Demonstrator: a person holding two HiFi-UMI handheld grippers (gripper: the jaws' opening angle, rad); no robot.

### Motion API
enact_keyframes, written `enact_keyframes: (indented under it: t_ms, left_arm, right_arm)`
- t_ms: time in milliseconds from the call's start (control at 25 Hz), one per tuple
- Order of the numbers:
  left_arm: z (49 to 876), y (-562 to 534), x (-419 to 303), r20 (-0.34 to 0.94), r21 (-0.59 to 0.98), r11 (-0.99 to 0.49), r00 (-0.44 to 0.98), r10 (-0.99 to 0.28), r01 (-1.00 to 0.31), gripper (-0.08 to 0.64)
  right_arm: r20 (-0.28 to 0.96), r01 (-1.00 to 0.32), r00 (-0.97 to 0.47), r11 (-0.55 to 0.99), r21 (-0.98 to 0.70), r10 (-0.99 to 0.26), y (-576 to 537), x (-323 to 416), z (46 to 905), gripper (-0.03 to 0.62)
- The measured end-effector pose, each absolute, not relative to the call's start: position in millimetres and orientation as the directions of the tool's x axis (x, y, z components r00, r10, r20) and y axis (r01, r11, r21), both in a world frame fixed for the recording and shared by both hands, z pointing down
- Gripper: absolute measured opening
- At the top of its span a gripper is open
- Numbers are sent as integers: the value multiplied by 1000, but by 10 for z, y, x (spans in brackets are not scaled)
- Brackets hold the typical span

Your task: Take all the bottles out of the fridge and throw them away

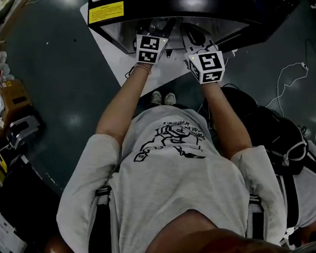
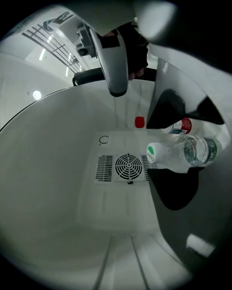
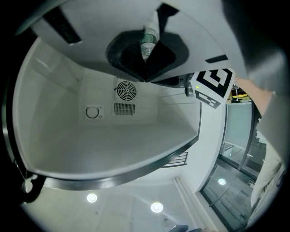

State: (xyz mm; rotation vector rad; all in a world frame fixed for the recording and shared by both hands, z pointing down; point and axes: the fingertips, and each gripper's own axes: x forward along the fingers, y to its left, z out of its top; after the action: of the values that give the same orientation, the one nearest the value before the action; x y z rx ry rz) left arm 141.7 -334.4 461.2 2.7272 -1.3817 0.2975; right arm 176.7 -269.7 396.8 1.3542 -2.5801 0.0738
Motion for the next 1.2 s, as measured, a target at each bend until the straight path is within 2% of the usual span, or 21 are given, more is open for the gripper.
enact_keyframes:
  t_ms: [280, 440, 1200]
  left_arm:
    - [4648, -3413, 1430, 208, -24, -581, 565, -799, -813, 256]
    - [4689, -3444, 1409, 227, -38, -561, 540, -810, -827, 163]
    - [4683, -3354, 1366, 233, -28, -568, 548, -804, -822, 155]
  right_arm:
    - [229, -820, -545, 570, 57, -807, -2718, 1749, 3993, 9]
    - [226, -823, -543, 566, 51, -809, -2702, 1755, 3981, 9]
    - [212, -835, -530, 549, 41, -821, -2643, 1859, 3933, 9]
